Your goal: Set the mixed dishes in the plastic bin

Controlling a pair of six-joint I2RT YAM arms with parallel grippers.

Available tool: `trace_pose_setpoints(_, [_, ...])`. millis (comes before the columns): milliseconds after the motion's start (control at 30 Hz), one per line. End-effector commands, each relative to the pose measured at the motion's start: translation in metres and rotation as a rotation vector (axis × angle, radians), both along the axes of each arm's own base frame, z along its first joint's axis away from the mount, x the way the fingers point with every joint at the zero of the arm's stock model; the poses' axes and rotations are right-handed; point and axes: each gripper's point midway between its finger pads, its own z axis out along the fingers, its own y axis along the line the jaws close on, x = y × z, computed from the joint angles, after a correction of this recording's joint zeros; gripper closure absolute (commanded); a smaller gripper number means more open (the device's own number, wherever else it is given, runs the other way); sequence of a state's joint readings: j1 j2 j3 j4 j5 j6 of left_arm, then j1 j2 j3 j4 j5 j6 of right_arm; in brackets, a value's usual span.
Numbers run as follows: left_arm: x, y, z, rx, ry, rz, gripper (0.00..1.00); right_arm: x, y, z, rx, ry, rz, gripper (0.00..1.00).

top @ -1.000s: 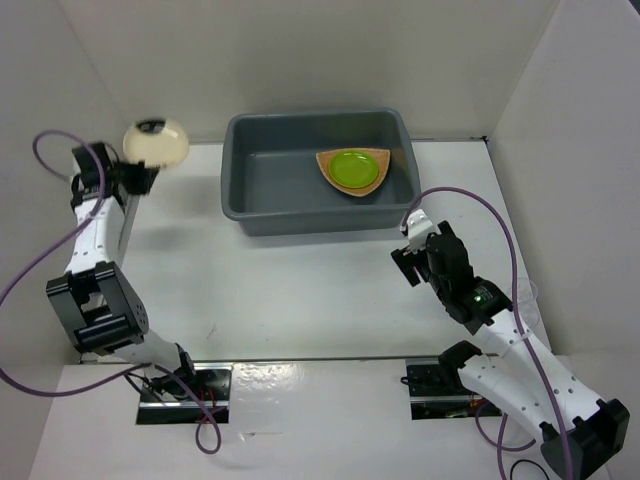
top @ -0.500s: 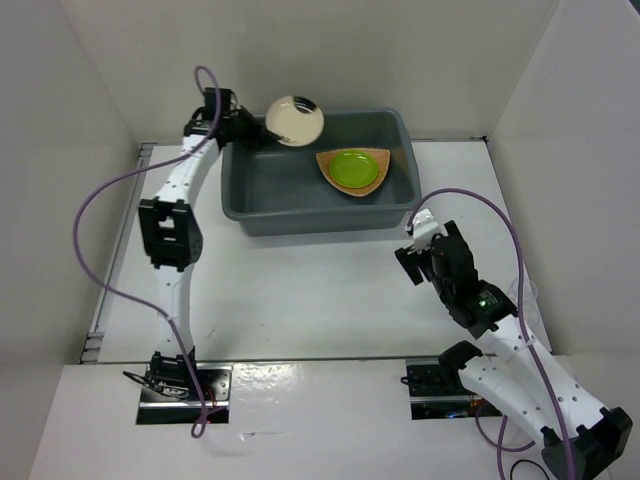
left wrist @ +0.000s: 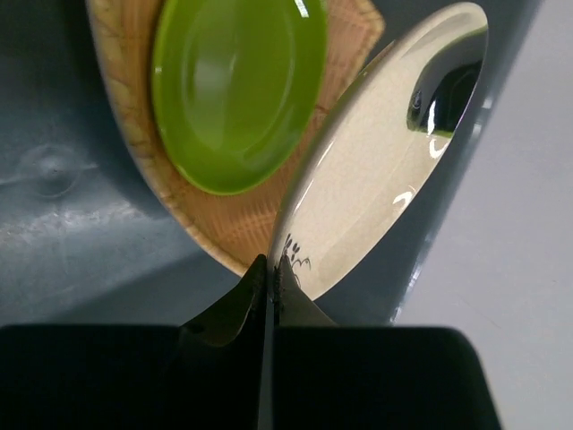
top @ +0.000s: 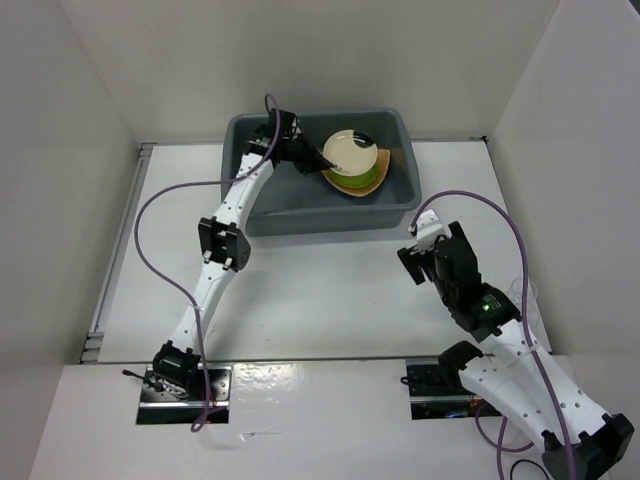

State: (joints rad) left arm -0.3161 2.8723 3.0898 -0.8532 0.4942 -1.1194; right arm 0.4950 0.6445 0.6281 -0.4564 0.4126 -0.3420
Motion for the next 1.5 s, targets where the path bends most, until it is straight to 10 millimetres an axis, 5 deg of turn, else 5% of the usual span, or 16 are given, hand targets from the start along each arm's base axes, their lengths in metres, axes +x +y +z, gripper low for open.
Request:
trace_pose_setpoints(0, [0.005,-0.005,-0.005,-0.059,0.019,0.006,1.00,0.005,0.001,0.015,0.030,-0.071,-0.017,0.05])
trace_pose_setpoints(133, [0.009,-0.009,-0.039,-0.078,0.074,0.012,1.00,0.005,0.001,0.015,0.030,-0.071,-0.017,0.04])
trace_pose_setpoints(367, [0.023,-0.018,-0.045,-0.158,0.058,0.035,0.97,0.005,-0.001,0.015,0.026,-0.073,-0.025,0.04])
trace_pose_setpoints(500, [0.026,-0.020,-0.033,-0.179,0.025,0.025,0.57,0.005,-0.001,0.017,0.031,-0.081,-0.025,0.04])
trace_pose_setpoints(567, [0.025,-0.019,-0.002,-0.185,-0.034,0.012,0.20,0.005,-0.001,0.017,0.031,-0.081,-0.025,0.04])
trace_pose_setpoints(633, [0.031,-0.004,0.028,-0.178,-0.107,0.023,0.06,0.005,-0.001,0.017,0.031,-0.081,-0.025,0.04])
trace_pose_setpoints(667, [0.029,-0.001,0.070,-0.183,-0.194,0.025,0.00,0.005,-0.001,0.017,0.031,-0.081,-0.025,0.04])
trace_pose_setpoints(733, [0.036,0.029,0.111,-0.132,-0.325,0.056,0.00,0.005,-0.001,0.015,0.026,-0.073,-0.025,0.04])
trace_pose_setpoints(767, [0.025,0.043,0.151,-0.099,-0.385,0.067,0.00,0.006,-0.002,0.009,0.024,-0.059,-0.037,0.04])
trace_pose_setpoints(833, [0.014,0.080,0.162,0.133,-0.450,0.114,0.00,0.008,-0.008,0.007,0.017,-0.058,-0.082,0.03])
trace_pose_setpoints(867, [-0.003,0.098,0.196,0.217,-0.514,0.143,0.00,0.009,-0.010,0.005,0.026,-0.049,-0.098,0.02])
trace_pose_setpoints(1033, [-0.067,0.187,0.207,0.642,-0.427,0.240,0.00,0.020,-0.053,-0.012,-0.014,0.073,-0.293,0.02])
trace_pose_setpoints(1133, [-0.089,0.214,0.234,0.694,-0.464,0.242,0.00,0.029,-0.093,-0.023,-0.035,0.203,-0.431,0.02])
trace_pose_setpoints(1233, [-0.102,0.228,0.260,0.665,-0.506,0.270,0.00,0.042,-0.125,-0.039,-0.059,0.338,-0.522,0.04])
trace_pose_setpoints(1333, [-0.104,0.242,0.261,0.685,-0.480,0.330,0.00,0.053,-0.144,-0.052,-0.116,0.382,-0.569,0.07])
trace_pose_setpoints(1467, [-0.114,0.253,0.236,0.783,-0.346,0.403,0.00,0.047,-0.173,-0.063,-0.173,0.438,-0.672,0.09])
